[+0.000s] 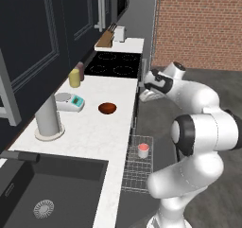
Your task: Pick up the cup and bowl from the counter, place them in the dishwasher, and close the dishwasher door.
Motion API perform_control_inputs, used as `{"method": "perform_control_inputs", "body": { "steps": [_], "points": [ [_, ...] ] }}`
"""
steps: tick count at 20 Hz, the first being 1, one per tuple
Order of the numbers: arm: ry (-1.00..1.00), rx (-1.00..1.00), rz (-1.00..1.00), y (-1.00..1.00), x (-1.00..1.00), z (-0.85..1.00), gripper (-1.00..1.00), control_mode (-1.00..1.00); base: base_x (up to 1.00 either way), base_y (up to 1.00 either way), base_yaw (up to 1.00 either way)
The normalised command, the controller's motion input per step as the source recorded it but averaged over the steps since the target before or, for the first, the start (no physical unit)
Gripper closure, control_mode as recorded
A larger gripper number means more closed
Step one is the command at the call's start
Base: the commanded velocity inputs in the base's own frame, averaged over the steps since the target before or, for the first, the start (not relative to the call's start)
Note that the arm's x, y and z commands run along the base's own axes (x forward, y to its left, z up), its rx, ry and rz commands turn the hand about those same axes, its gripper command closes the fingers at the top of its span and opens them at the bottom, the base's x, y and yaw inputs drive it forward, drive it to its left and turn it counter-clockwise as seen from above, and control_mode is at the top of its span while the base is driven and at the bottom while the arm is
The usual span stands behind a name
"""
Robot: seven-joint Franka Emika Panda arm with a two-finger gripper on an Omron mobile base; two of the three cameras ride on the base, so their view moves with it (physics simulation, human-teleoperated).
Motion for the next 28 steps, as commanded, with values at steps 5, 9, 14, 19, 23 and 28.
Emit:
{"method": "perform_control_inputs", "body": {
  "steps": [5,9,14,19,23,28],
  "points": [
    [0.08,0.0,-0.12,0.59,0.02,-0.05,-1.0,-1.0,0.0,0.0,0.0],
    [0.13,0.0,-0.07,0.46,0.2,-0.01,-1.0,-1.0,0.0,0.0,0.0],
    [0.17,0.0,0.0,0.38,0.26,-0.1,-1.0,-1.0,0.0,0.0,0.0],
    [0.16,0.0,0.0,0.33,0.37,-0.07,-1.0,-1.0,0.0,0.0,0.0],
    [0.14,0.0,0.0,0.06,0.27,-0.16,-1.0,-1.0,0.0,0.0,0.0],
    [0.05,0.0,0.0,0.05,0.29,-0.35,-1.0,-1.0,0.0,0.0,0.0]
  ]
}}
